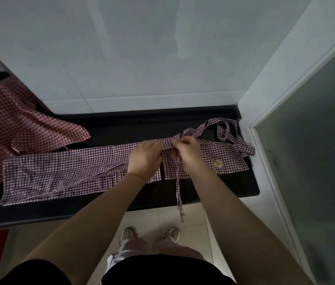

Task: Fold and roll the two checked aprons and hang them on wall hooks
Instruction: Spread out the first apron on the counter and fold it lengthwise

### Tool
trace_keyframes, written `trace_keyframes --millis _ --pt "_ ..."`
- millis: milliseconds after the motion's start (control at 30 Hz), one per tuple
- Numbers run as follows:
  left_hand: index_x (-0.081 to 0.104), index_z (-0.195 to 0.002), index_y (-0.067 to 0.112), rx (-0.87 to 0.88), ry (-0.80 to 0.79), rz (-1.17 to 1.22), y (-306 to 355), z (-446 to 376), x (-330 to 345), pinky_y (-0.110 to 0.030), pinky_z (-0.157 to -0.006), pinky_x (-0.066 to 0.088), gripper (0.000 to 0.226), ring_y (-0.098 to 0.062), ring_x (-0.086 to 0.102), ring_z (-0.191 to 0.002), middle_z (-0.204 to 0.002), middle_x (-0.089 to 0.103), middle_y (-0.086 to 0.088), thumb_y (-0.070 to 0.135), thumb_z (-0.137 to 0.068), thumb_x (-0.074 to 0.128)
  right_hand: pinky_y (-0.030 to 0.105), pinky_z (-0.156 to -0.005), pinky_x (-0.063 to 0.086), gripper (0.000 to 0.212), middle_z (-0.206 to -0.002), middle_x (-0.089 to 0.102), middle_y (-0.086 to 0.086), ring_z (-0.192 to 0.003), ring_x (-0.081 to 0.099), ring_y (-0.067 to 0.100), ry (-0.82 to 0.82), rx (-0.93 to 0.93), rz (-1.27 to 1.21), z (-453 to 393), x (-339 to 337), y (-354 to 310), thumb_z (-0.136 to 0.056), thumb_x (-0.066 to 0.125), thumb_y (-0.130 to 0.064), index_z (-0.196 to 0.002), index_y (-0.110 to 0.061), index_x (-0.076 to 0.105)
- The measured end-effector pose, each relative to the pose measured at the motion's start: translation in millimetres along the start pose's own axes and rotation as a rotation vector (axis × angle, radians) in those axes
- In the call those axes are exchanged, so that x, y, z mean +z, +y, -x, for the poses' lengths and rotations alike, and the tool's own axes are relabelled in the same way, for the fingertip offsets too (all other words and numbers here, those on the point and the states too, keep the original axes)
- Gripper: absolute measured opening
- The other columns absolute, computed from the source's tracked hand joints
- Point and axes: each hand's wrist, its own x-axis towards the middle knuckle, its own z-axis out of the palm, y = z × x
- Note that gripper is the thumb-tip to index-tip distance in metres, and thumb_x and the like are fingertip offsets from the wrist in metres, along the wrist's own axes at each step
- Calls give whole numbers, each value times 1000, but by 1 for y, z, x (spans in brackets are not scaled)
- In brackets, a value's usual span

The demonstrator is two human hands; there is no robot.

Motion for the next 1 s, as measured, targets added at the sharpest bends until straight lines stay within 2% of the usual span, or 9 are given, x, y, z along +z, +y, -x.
trace_keyframes --millis 67,167,267,367,467,733,867,933,1000 --pt "59 -80 12 66 -149 -18 6 13 12 -29 -53 38 10 -23 59 -67 -76 60 -5 13 -87 51 33 -72 57 23 -100 67 5 -86 66 20 69 -48 210 -1 -2 13 -87 72 -22 -104 -13 59" --pt "57 -85 24 -183 -552 59 13 35 27 -27 -69 42 11 -16 61 -86 -93 63 2 31 -93 56 27 -52 52 21 -96 68 7 -73 67 19 74 68 466 -4 -14 43 -89 68 -22 -105 -11 60" --pt "53 -80 24 -396 -324 76 10 39 31 -21 -60 41 20 -8 54 -73 -86 60 4 35 -96 51 22 -40 43 18 -86 66 6 -57 61 15 48 123 604 -7 -21 58 -92 64 -20 -106 -8 60" --pt "51 -120 20 -434 -222 -54 -1 34 37 -39 -92 50 31 -21 50 -112 -125 51 -8 38 -95 50 28 -62 57 23 -101 67 7 -81 68 21 45 -26 603 -12 -21 70 -89 67 -17 -110 -10 61" --pt "7 -152 39 -489 -615 -87 -10 30 45 -65 -113 15 78 -41 0 -148 -162 -4 -6 64 -90 46 37 -102 44 48 -127 59 7 -120 55 26 47 -126 703 -14 -24 80 -84 72 -20 -127 -11 54" --pt "-19 -148 48 -408 -803 -200 -8 33 52 -73 -111 7 107 -46 -20 -144 -159 -29 -10 78 -75 54 35 -98 45 50 -131 54 10 -116 55 26 196 -74 743 -16 -25 82 -89 64 -14 -134 -9 44" --pt "-16 -147 52 -417 -806 -180 -8 27 52 -74 -109 5 102 -45 -20 -144 -159 -27 -7 87 -72 43 32 -78 49 26 -104 57 7 -91 56 20 408 -666 1189 -5 -10 73 -84 67 -16 -106 -12 54" --pt "-9 -148 54 -440 -779 -149 -9 25 52 -73 -109 5 83 -44 -18 -145 -161 -22 -5 84 -81 30 39 -89 47 33 -115 58 8 -108 54 25 205 -898 1307 -8 -3 73 -82 67 -23 -112 -14 57" --pt "-5 -148 54 -456 -751 -146 -9 26 50 -73 -111 7 69 -43 -16 -146 -162 -17 -4 73 -91 29 44 -103 40 39 -131 53 7 -126 46 26 -17 -891 1380 -15 -2 76 -87 61 -28 -124 -18 55"
